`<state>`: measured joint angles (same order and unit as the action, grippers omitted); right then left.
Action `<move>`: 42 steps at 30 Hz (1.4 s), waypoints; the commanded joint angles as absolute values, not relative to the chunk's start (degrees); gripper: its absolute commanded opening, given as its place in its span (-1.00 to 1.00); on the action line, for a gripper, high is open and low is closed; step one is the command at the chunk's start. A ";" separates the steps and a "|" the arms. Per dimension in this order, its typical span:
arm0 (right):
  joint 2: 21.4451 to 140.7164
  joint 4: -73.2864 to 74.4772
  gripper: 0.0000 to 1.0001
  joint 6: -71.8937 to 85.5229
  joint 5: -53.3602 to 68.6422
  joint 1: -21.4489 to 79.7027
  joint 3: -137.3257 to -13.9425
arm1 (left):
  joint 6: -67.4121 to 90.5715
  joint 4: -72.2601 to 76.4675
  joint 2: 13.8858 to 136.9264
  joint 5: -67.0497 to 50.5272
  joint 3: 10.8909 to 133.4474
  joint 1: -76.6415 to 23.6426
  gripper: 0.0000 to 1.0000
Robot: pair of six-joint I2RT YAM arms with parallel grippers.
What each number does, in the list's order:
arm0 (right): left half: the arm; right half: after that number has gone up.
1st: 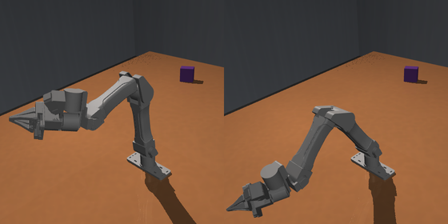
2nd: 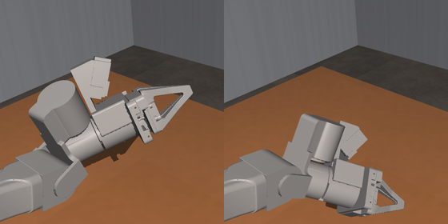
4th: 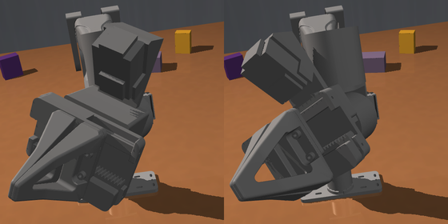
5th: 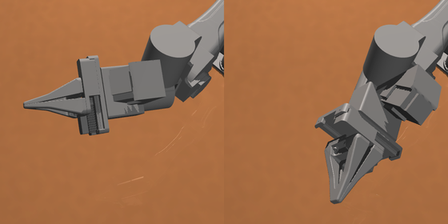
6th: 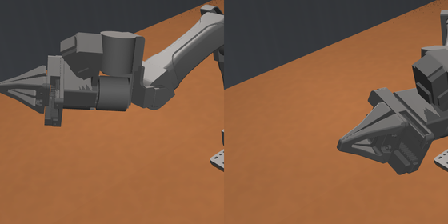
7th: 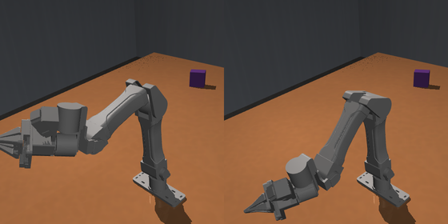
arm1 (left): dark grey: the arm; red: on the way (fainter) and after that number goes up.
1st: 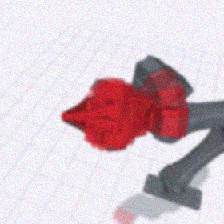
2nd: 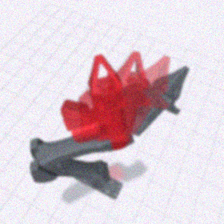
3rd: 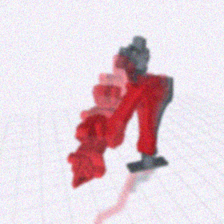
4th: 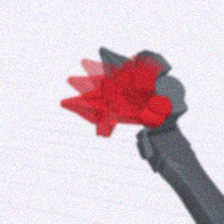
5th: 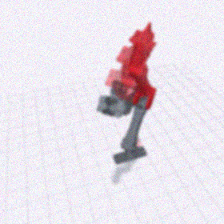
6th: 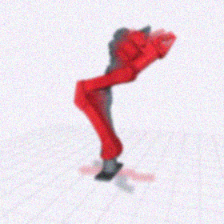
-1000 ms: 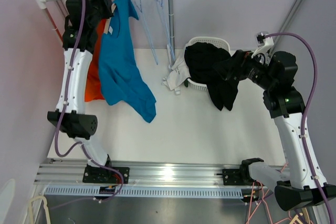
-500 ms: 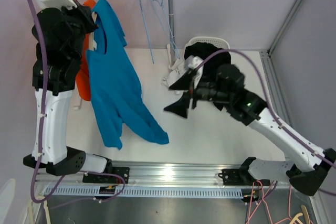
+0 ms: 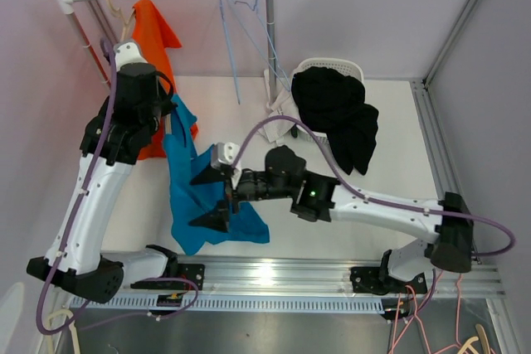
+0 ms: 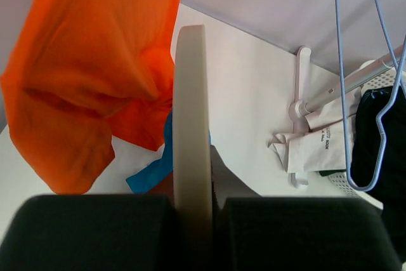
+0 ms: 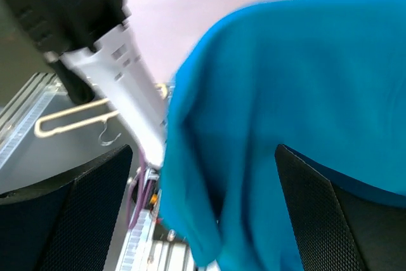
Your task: Remove the t-shirt from the hanger
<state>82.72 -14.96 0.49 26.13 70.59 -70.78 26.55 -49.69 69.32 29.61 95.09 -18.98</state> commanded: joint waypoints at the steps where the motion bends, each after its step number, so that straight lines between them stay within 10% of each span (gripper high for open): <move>1: 88.65 -20.31 0.99 2.46 24.52 71.80 -78.47 | 29.27 -46.32 65.22 31.46 94.49 -19.77 -0.99; 3: 91.13 -17.07 0.99 1.85 22.33 72.86 -80.93 | 29.27 -45.62 64.87 31.29 93.08 -19.78 -0.99; 7: 94.39 -10.65 -1.00 1.93 19.87 74.79 -85.34 | 28.04 -44.65 66.52 31.11 94.21 -19.78 -0.99; 23: 83.14 3.69 -1.00 1.39 0.09 96.95 -72.43 | 26.45 -59.50 96.60 27.00 128.13 -17.40 -0.99; 42: 77.64 15.21 -1.00 25.40 -13.08 54.41 -67.41 | 20.57 -49.75 31.24 3.69 85.26 -20.83 -0.99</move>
